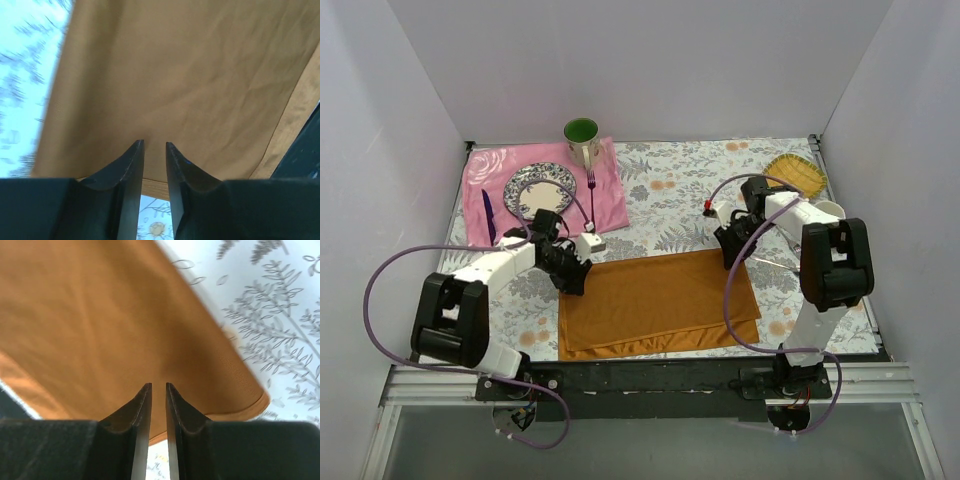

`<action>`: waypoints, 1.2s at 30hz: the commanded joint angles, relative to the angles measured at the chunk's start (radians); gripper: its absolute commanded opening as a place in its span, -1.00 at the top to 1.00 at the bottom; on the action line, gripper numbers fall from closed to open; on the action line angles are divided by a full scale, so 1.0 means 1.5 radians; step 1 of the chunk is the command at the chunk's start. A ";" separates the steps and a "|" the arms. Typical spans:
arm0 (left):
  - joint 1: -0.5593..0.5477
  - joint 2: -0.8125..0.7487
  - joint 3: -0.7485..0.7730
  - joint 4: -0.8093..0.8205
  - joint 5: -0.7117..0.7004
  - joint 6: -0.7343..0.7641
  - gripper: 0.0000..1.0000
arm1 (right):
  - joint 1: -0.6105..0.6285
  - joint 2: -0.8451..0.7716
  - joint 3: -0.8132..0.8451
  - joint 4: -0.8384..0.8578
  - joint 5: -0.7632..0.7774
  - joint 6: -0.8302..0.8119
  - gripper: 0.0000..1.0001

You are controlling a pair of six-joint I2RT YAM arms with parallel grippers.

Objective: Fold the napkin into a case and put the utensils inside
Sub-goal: Fold and flatten the napkin at the center of the board.

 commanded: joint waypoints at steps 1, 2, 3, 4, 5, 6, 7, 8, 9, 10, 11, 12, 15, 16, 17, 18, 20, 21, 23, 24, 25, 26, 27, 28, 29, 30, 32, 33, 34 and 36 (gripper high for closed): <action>-0.006 0.051 -0.026 0.074 -0.083 -0.066 0.59 | -0.002 0.044 0.016 0.079 0.030 0.045 0.51; -0.005 0.062 -0.019 0.085 -0.100 -0.074 0.60 | -0.002 0.066 0.025 0.084 0.033 0.048 0.51; -0.004 0.081 -0.012 0.101 -0.105 -0.087 0.60 | -0.001 0.077 0.046 0.094 0.036 0.050 0.51; -0.002 0.091 -0.005 0.109 -0.110 -0.096 0.60 | 0.000 0.088 0.056 0.099 0.043 0.052 0.51; 0.001 0.101 0.013 0.119 -0.126 -0.103 0.60 | 0.001 0.106 0.066 0.105 0.047 0.054 0.51; 0.006 0.115 0.025 0.134 -0.131 -0.107 0.61 | 0.002 0.118 0.095 0.109 0.049 0.054 0.50; 0.011 0.139 0.036 0.140 -0.138 -0.116 0.62 | 0.002 0.128 0.111 0.109 0.053 0.053 0.50; 0.016 0.155 0.051 0.146 -0.140 -0.121 0.62 | 0.002 0.152 0.132 0.107 0.056 0.054 0.50; 0.030 0.168 0.082 0.146 -0.133 -0.125 0.62 | 0.002 0.164 0.150 0.104 0.057 0.054 0.49; 0.034 0.188 0.101 0.143 -0.128 -0.127 0.61 | 0.003 0.174 0.191 0.094 0.058 0.054 0.48; 0.036 0.192 0.115 0.141 -0.123 -0.129 0.60 | 0.003 0.187 0.210 0.088 0.058 0.051 0.47; 0.036 0.190 0.134 0.130 -0.100 -0.125 0.57 | 0.004 0.190 0.228 0.078 0.061 0.040 0.44; 0.036 0.129 0.142 0.096 -0.053 -0.092 0.42 | 0.003 0.171 0.287 0.009 0.041 -0.003 0.35; 0.036 0.108 0.142 0.078 -0.019 -0.074 0.37 | 0.003 0.133 0.287 -0.010 0.020 -0.018 0.32; 0.037 0.065 0.140 0.059 -0.010 -0.033 0.28 | 0.002 0.108 0.267 -0.034 0.012 -0.032 0.28; 0.036 0.043 0.136 0.017 0.002 -0.015 0.23 | 0.002 0.080 0.249 -0.040 0.011 -0.041 0.19; 0.033 -0.028 0.102 -0.002 0.004 0.017 0.17 | 0.001 0.005 0.181 -0.049 0.022 -0.048 0.09; 0.029 -0.050 0.085 -0.011 0.000 0.038 0.15 | 0.000 -0.014 0.160 -0.061 0.027 -0.045 0.07; 0.011 -0.095 0.033 -0.021 -0.014 0.059 0.12 | -0.012 -0.055 0.099 -0.071 0.032 -0.019 0.04; 0.001 -0.131 0.013 -0.015 -0.024 0.072 0.11 | -0.017 -0.065 0.076 -0.077 0.031 -0.006 0.03; -0.011 -0.145 -0.004 -0.011 -0.032 0.076 0.11 | -0.022 -0.076 0.058 -0.075 0.034 0.005 0.02; -0.029 -0.155 -0.031 -0.006 -0.050 0.080 0.11 | -0.033 -0.080 0.043 -0.073 0.039 0.029 0.02; -0.037 -0.168 -0.041 0.002 -0.059 0.083 0.12 | -0.041 -0.080 0.021 -0.068 0.048 0.045 0.01; -0.043 -0.169 -0.051 0.005 -0.067 0.089 0.12 | -0.048 -0.071 0.016 -0.071 0.053 0.058 0.00; -0.057 -0.171 -0.059 0.004 -0.080 0.092 0.12 | -0.064 -0.063 0.015 -0.074 0.058 0.090 0.00; -0.062 -0.173 -0.062 0.009 -0.085 0.092 0.12 | -0.074 -0.059 0.014 -0.073 0.059 0.105 0.00; -0.068 -0.181 -0.071 0.016 -0.088 0.090 0.09 | -0.096 -0.053 0.010 -0.070 0.058 0.142 -0.02; -0.070 -0.184 -0.075 0.025 -0.092 0.089 0.08 | -0.102 -0.051 0.009 -0.071 0.064 0.151 -0.02; -0.071 -0.192 -0.078 0.030 -0.096 0.090 0.06 | -0.106 -0.046 0.003 -0.072 0.068 0.156 -0.03; -0.078 -0.202 -0.094 0.045 -0.103 0.091 0.03 | -0.112 -0.042 -0.005 -0.070 0.078 0.171 -0.04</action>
